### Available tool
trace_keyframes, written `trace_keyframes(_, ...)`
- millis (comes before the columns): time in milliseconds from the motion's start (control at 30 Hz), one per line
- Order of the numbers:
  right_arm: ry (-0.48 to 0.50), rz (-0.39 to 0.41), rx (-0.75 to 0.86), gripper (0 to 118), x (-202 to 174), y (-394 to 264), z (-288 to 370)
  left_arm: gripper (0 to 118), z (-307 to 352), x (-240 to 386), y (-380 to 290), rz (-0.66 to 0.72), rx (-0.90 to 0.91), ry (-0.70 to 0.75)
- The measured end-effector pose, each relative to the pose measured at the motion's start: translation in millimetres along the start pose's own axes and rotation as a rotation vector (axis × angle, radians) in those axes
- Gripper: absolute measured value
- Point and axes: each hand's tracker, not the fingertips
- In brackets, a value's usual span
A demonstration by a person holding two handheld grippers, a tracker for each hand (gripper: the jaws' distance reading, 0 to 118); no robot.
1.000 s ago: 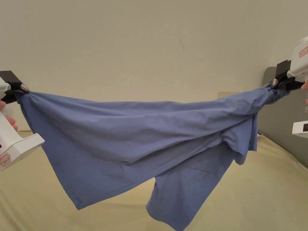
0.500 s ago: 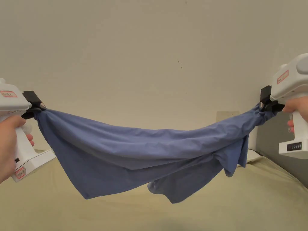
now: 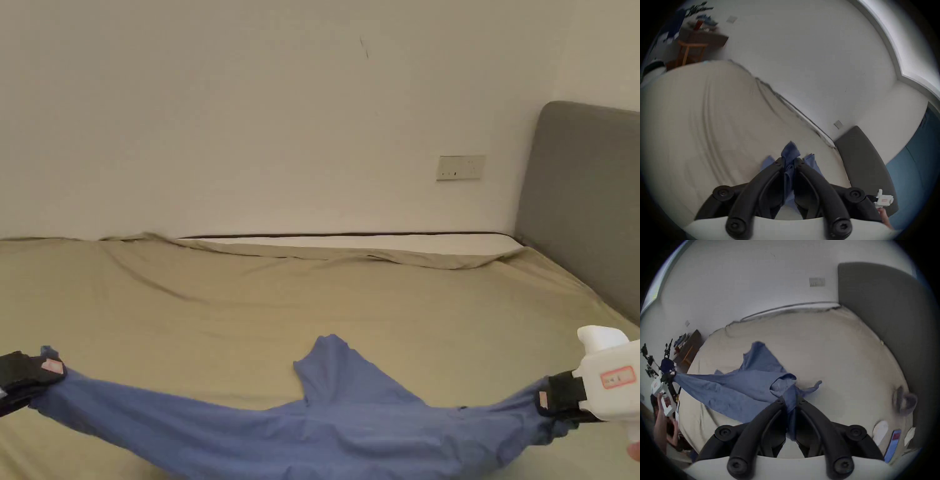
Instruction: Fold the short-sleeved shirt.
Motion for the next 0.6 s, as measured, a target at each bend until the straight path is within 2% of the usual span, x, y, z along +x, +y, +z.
trace_keyframes(67, 0.028, -0.011, -0.042, 10, 7.1, -32.7, 9.7, 9, 23.5, -9.3, -26.7, 0.015, -0.007, -0.009)
trace_keyframes(133, 0.011, 0.003, -0.053, 10, 13.3, -62.1, 23.4, 9, 44.7, -15.8, -47.3, 0.028, -0.029, -0.007)
trace_keyframes(267, -0.002, -0.031, -0.118, 9, 27.5, -103.0, 47.1, 9, 81.7, -19.5, -74.4, 0.036, -0.068, -0.012)
trace_keyframes(333, -0.028, 0.015, -0.179, 9, 32.4, -118.6, 52.8, 9, 93.6, -16.2, -85.2, 0.011, -0.097, 0.002)
trace_keyframes(467, -0.043, -0.01, -0.264, 9, 45.5, -141.7, 50.5, 9, 90.5, -23.3, -99.3, 0.0, -0.195, 0.061)
trace_keyframes(600, -0.07, 0.047, -0.334, 10, 46.2, -162.8, 28.2, 9, 61.6, -29.3, -123.1, -0.088, -0.354, 0.155)
